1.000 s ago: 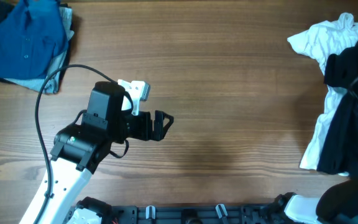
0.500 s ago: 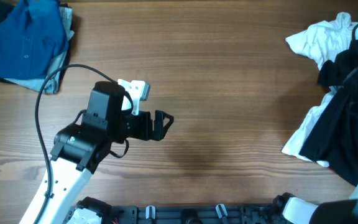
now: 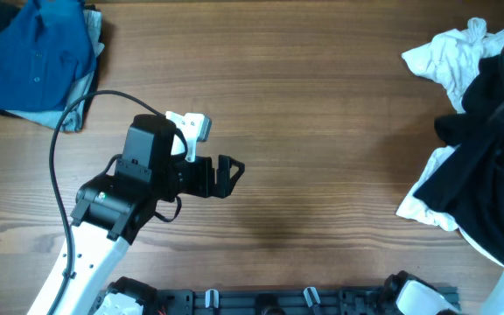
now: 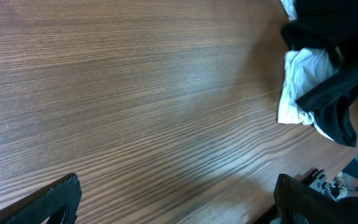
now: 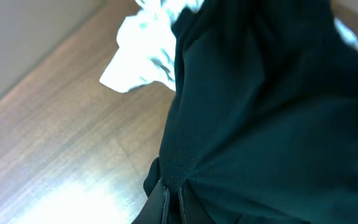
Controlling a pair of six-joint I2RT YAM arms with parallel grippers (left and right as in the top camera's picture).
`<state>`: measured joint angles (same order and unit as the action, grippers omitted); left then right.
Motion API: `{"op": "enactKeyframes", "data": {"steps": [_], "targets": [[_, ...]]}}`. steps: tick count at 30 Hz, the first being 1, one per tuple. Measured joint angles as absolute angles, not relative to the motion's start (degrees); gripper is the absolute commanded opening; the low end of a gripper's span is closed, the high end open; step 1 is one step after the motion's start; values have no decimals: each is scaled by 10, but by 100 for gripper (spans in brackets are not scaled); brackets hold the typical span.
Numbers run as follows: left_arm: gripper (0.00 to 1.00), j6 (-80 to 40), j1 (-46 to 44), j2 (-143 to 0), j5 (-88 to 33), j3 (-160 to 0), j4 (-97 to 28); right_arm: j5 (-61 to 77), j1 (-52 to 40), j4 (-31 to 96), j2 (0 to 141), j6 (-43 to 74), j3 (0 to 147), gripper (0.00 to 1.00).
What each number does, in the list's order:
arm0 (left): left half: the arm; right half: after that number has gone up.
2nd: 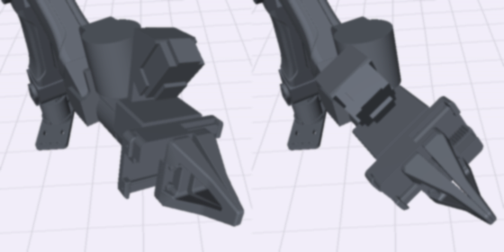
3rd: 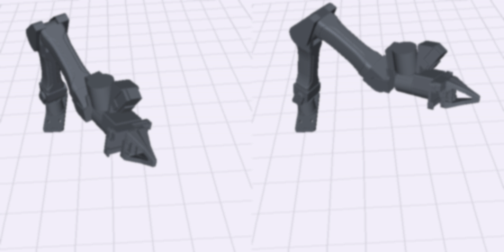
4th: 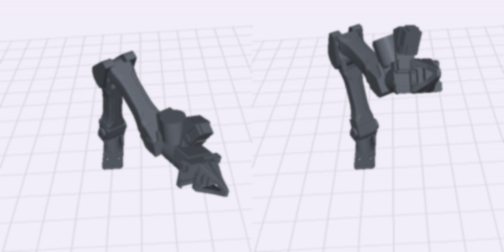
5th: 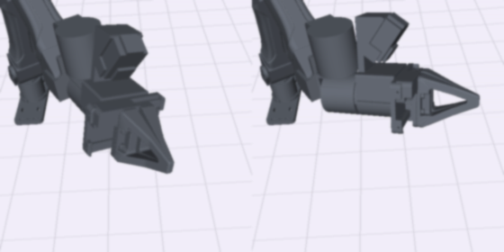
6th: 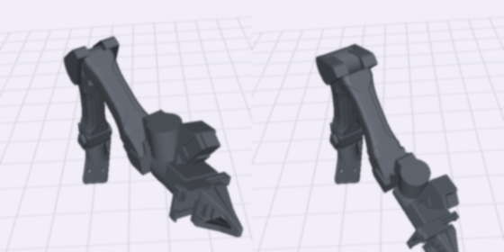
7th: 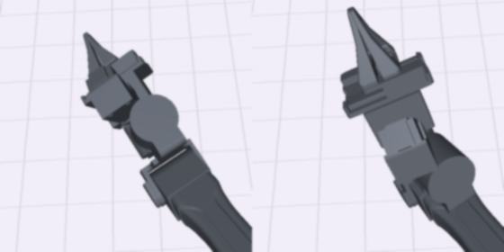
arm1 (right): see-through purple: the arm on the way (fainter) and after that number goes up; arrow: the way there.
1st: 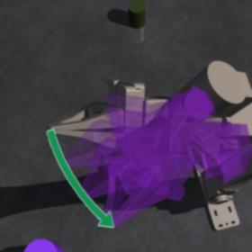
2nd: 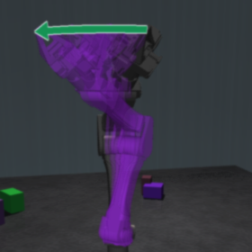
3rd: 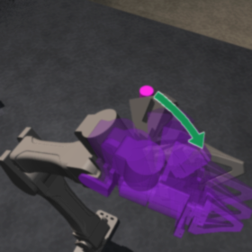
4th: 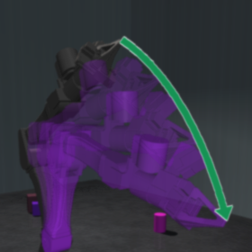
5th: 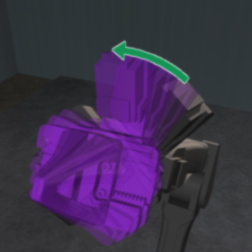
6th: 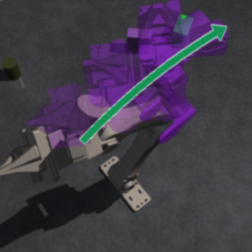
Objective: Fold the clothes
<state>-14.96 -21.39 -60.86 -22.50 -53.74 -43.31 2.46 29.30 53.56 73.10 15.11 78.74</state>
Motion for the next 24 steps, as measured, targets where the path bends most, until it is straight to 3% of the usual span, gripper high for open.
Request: {"op": "enactKeyframes", "data": {"steps": [15,24], "targets": [[100,-150,-214,-609,-225,-537,-434,78,293,549,573,146,787,5],[100,-150,-214,-609,-225,-537,-434,164,293,549,556,117,787,5]]}}
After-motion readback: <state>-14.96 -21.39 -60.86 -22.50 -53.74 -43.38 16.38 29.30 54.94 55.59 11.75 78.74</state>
